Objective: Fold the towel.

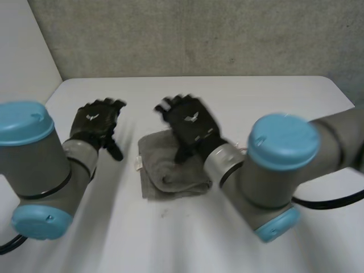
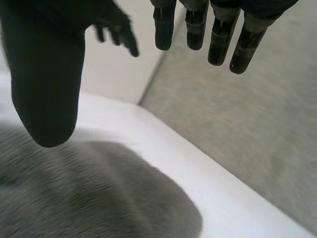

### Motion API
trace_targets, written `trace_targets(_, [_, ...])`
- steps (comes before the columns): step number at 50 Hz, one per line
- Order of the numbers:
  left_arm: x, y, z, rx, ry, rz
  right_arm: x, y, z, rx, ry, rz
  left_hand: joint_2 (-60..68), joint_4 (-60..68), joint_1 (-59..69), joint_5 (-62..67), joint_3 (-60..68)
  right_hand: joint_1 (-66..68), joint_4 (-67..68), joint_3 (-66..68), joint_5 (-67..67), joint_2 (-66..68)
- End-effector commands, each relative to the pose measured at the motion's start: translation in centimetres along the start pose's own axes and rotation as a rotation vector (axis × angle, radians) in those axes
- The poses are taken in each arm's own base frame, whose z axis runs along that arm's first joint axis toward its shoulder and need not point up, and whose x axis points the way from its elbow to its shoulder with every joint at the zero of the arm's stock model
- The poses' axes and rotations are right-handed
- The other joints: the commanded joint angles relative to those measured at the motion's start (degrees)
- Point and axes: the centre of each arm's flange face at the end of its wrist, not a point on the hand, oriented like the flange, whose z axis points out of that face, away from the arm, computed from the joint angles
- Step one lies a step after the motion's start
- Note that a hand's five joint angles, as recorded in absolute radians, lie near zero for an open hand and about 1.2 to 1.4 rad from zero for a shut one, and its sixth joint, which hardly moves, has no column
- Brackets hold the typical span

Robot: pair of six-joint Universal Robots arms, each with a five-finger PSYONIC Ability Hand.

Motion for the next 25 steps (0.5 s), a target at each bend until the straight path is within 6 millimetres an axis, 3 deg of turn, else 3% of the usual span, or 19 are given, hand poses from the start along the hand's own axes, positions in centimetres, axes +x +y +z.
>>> trace_targets(1, [4.3, -0.8, 0.4, 0.014, 0.168, -0.120, 3.7, 0.4, 0.0, -0.149, 0.076, 0.189, 2.42, 2.32, 1.80, 0.13, 2.30, -1.93, -3.27, -2.13, -3.05, -2.69])
trace_targets(3, [5.1, -0.4, 0.5, -0.006, 0.188, -0.124, 4.0, 2.8, 0.8, -0.258, 0.072, 0.213, 2.42, 2.32, 1.80, 0.13, 2.30, -1.93, -3.27, -2.13, -3.05, -2.69])
trace_targets(6, [6.3, 1.7, 0.8, -0.082, 0.205, -0.112, 4.0, 3.7, 1.2, -0.294, 0.063, 0.223, 2.59, 2.49, 1.97, 0.30, 2.47, -1.93, -3.27, -2.13, -3.05, -2.69])
trace_targets(8, [6.4, 2.9, 1.1, -0.125, 0.203, -0.103, 4.2, 5.5, 1.8, -0.343, 0.052, 0.236, 2.59, 2.49, 1.97, 0.30, 2.47, -1.93, -3.27, -2.13, -3.05, -2.69])
trace_targets(9, [6.4, 4.0, 1.2, -0.168, 0.195, -0.094, 4.2, 5.5, 1.8, -0.344, 0.052, 0.236, 2.59, 2.49, 1.97, 0.30, 2.47, -1.93, -3.27, -2.13, -3.05, -2.69])
trace_targets(13, [6.1, 5.7, 1.3, -0.225, 0.154, -0.072, 4.0, 7.6, 2.3, -0.384, 0.037, 0.237, 2.42, 2.32, 1.80, 0.13, 2.30, -1.93, -3.27, -2.13, -3.05, -2.69])
trace_targets(15, [5.6, 6.8, 1.3, -0.264, 0.110, -0.056, 3.9, 8.0, 2.3, -0.392, 0.034, 0.223, 2.25, 2.16, 1.63, -0.03, 2.13, -1.93, -3.27, -2.13, -3.05, -2.69])
trace_targets(19, [5.1, 7.0, 1.2, -0.281, 0.082, -0.043, 4.3, 8.0, 2.4, -0.393, 0.038, 0.124, 1.75, 1.65, 1.13, -0.54, 1.63, -1.93, -3.27, -2.13, -3.05, -2.69])
trace_targets(22, [4.7, 6.3, 0.8, -0.283, 0.076, -0.029, 4.4, 7.5, 2.4, -0.385, 0.039, 0.084, 1.58, 1.48, 0.96, -0.71, 1.46, -1.93, -3.27, -2.13, -3.05, -2.69])
trace_targets(24, [4.7, 5.5, 0.5, -0.274, 0.080, -0.025, 5.1, 5.7, 2.2, -0.353, 0.071, 0.029, 1.58, 1.48, 0.96, -0.71, 1.46, -1.93, -3.27, -2.13, -3.05, -2.69])
trace_targets(25, [4.7, 4.5, 0.1, -0.258, 0.086, -0.023, 5.1, 5.7, 2.2, -0.352, 0.071, 0.029, 1.58, 1.48, 0.96, -0.71, 1.46, -1.93, -3.27, -2.13, -3.05, -2.69])
